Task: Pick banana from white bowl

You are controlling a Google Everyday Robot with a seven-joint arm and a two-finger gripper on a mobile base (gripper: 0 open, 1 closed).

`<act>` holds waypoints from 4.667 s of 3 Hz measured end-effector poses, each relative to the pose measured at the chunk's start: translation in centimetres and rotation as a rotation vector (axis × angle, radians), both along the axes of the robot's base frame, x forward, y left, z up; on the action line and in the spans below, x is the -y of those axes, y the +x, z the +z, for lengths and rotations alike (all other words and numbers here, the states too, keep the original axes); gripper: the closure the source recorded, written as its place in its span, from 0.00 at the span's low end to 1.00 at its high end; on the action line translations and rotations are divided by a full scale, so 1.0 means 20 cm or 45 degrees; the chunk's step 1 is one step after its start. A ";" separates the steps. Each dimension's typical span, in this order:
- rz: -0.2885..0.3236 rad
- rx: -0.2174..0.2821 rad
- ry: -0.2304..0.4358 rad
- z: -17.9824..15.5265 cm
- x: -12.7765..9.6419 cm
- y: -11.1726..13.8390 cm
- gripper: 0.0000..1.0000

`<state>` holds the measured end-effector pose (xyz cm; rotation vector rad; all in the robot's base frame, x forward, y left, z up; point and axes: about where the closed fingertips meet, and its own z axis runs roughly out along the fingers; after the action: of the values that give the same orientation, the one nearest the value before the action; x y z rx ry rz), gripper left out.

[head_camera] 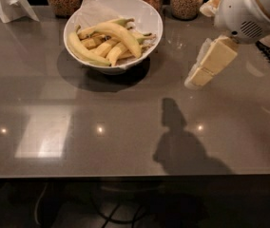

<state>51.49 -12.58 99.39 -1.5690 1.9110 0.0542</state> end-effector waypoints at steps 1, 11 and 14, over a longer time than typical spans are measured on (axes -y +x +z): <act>0.044 0.042 0.083 0.02 -0.20 0.15 0.00; 0.027 0.189 0.296 -0.35 -0.77 1.09 0.36; 0.012 0.135 0.289 -0.47 -0.83 1.21 0.62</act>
Offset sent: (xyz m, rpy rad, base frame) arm 0.1041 0.1093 -0.0120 0.1554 -0.0131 0.0855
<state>75.79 4.03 90.08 -1.4012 1.7498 0.1819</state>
